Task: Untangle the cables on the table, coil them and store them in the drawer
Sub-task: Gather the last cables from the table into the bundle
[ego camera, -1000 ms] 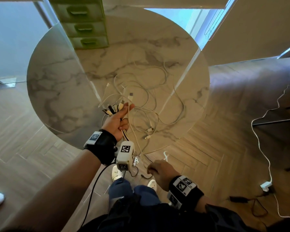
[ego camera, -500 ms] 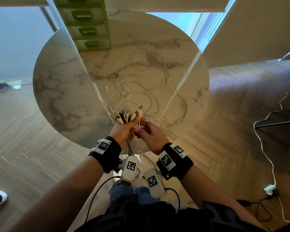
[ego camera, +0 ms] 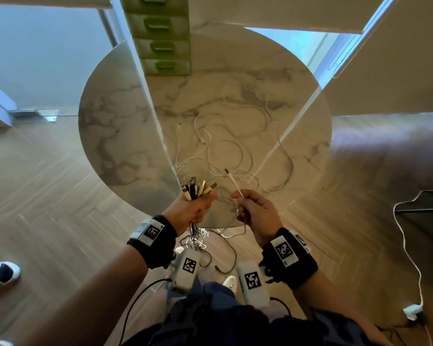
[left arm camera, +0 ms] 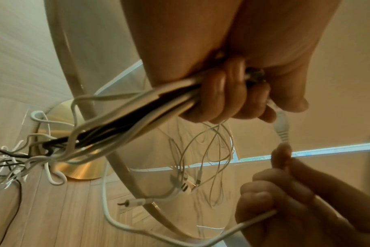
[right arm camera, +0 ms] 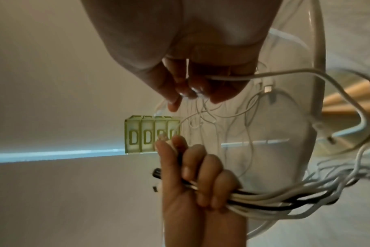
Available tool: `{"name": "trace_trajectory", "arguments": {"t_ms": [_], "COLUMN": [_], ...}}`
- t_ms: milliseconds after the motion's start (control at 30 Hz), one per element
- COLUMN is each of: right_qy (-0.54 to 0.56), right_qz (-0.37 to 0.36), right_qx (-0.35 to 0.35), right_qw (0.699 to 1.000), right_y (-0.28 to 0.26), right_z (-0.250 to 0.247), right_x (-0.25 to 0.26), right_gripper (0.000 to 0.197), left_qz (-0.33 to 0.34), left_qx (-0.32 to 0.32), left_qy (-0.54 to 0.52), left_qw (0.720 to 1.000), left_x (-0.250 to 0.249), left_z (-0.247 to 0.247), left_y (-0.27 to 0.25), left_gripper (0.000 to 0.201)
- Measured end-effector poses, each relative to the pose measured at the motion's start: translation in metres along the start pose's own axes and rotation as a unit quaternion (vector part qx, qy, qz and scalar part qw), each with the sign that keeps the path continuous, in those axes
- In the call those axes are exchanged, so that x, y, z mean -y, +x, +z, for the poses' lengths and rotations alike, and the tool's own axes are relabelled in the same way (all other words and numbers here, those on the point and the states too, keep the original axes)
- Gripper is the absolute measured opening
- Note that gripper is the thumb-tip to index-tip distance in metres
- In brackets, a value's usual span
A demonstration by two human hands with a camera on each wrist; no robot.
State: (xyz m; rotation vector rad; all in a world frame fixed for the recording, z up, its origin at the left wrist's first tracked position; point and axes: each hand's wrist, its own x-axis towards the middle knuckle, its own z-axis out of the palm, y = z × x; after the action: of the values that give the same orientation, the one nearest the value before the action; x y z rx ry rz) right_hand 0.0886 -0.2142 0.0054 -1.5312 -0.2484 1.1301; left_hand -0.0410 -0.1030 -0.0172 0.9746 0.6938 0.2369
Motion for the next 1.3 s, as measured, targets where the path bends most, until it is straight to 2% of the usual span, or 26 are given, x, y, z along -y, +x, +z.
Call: {"name": "trace_trajectory", "arguments": {"t_ms": [67, 133, 333, 433, 567, 733, 800, 933, 1000, 1067, 1133, 1233, 1300], "right_qy": [0.031, 0.020, -0.019, -0.026, -0.030, -0.119, -0.136, -0.165, -0.151, -0.104, -0.053, -0.033, -0.103], "right_qz": [0.008, 0.019, 0.009, -0.012, -0.056, -0.095, -0.114, -0.134, -0.148, -0.160, -0.159, -0.147, -0.162], "right_qx": [0.009, 0.025, 0.114, 0.120, 0.090, 0.141, 0.144, 0.165, 0.139, 0.098, 0.084, 0.127, 0.167], "right_qw": [0.999, 0.999, 0.993, 0.992, 0.994, 0.978, 0.973, 0.963, 0.968, 0.977, 0.982, 0.980, 0.967], "right_y": [-0.002, -0.003, -0.007, -0.007, -0.011, -0.031, -0.035, -0.044, -0.051, -0.055, -0.056, -0.062, -0.068], "right_z": [0.001, 0.004, 0.017, 0.018, 0.012, 0.017, 0.021, 0.016, 0.005, -0.013, -0.030, -0.034, -0.023], "right_x": [0.004, 0.010, 0.023, 0.025, 0.022, 0.016, 0.011, 0.005, 0.011, 0.023, 0.038, 0.055, 0.056], "right_gripper": [0.015, 0.011, 0.015, 0.019, 0.027, 0.028, 0.029, 0.026, 0.024, 0.026, 0.027, 0.026, 0.019], "left_qz": [0.000, 0.004, -0.014, 0.001, 0.022, 0.111, 0.125, 0.123, 0.131, 0.136, 0.147, 0.144, 0.140], "left_qx": [0.009, 0.020, 0.069, 0.073, 0.026, -0.043, -0.059, -0.081, -0.074, -0.063, -0.023, 0.028, 0.030], "left_qy": [0.011, 0.011, 0.031, 0.007, -0.080, -0.094, -0.100, -0.098, -0.133, -0.181, -0.213, -0.214, -0.205], "left_qw": [1.000, 1.000, 0.997, 0.997, 0.996, 0.988, 0.985, 0.984, 0.980, 0.972, 0.966, 0.966, 0.968], "left_x": [0.002, 0.002, -0.005, -0.010, -0.014, -0.013, -0.011, -0.011, -0.015, -0.022, -0.029, -0.033, -0.033], "left_z": [0.000, 0.003, 0.010, 0.013, 0.016, 0.031, 0.038, 0.043, 0.037, 0.025, 0.016, 0.025, 0.042], "left_y": [-0.005, -0.008, -0.016, -0.020, -0.027, -0.035, -0.038, -0.049, -0.055, -0.063, -0.072, -0.080, -0.081], "left_gripper": [0.020, 0.003, 0.012, 0.019, 0.021, 0.014, 0.007, 0.027, 0.030, 0.025, 0.020, 0.017, 0.017]}}
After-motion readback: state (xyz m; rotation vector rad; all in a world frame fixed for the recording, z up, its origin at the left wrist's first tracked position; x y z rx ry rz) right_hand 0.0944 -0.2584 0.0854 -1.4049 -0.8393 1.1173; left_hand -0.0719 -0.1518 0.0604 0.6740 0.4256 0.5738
